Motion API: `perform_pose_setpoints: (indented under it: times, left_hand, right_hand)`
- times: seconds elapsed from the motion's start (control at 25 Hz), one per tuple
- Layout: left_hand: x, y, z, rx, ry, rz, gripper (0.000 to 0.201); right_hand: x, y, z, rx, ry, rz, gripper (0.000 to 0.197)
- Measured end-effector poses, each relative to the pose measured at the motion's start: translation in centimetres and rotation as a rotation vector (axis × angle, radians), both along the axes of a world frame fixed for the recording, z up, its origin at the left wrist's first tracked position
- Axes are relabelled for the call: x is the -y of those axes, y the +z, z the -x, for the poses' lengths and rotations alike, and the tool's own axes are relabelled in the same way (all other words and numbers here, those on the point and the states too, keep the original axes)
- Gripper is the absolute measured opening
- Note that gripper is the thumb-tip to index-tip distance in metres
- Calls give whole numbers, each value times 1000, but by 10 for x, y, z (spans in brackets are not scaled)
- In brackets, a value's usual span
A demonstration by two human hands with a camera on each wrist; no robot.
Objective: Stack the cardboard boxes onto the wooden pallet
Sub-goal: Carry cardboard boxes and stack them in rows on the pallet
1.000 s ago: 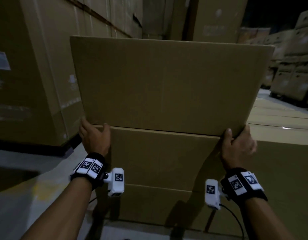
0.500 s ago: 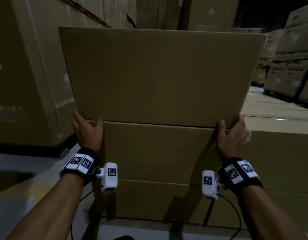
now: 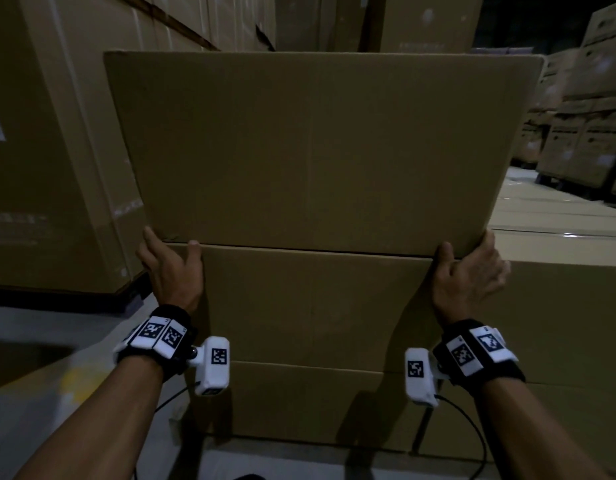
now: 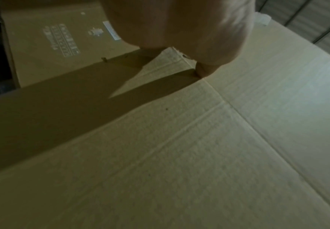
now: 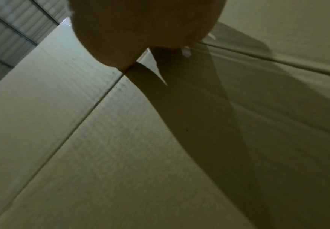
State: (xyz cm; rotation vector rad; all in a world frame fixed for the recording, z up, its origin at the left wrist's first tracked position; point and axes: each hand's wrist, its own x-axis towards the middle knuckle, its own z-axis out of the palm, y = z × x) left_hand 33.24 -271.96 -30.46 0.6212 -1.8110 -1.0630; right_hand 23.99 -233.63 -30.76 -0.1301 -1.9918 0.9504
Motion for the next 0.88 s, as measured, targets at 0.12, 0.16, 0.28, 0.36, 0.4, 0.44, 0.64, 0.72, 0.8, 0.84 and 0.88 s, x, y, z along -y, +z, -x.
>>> perform_pose_setpoints:
  times: [0.12, 0.16, 0.28, 0.36, 0.4, 0.44, 0.64, 0.72, 0.8, 0.84, 0.88]
  left_hand:
    - [-3, -4, 2, 12, 28, 4, 78]
    - [-4, -5, 3, 10, 28, 12, 78]
    - [-6, -11, 4, 8, 23, 9, 78]
    - [-8, -19, 3, 15, 19, -33, 81]
    - [-9, -25, 3, 15, 12, -51, 84]
    - [-11, -32, 2, 22, 5, -66, 86]
    - [-18, -93, -9, 119, -23, -125, 95]
    - [-23, -119, -17, 198, -32, -168, 98]
    - [-26, -145, -24, 265, -57, -221, 102]
    - [-27, -157, -27, 301, -72, -254, 104]
    - [-26, -167, -28, 340, -84, -286, 105]
  right_hand:
    - [-1, -5, 2, 2, 4, -21, 83]
    - [-2, -8, 3, -11, -3, -44, 84]
    - [-5, -15, 5, -87, -2, -93, 77]
    - [-8, -23, 3, -121, 68, -93, 74]
    - [-9, -29, 2, -137, 100, -100, 73]
    - [-9, -36, -1, -151, 123, -121, 72]
    - [3, -115, -31, -35, 182, -57, 71]
    - [10, -157, -51, 129, 188, 71, 70]
    - [11, -191, -68, 318, 185, 171, 69]
    - [8, -204, -72, 413, 189, 211, 69]
    - [4, -213, -73, 511, 202, 252, 69]
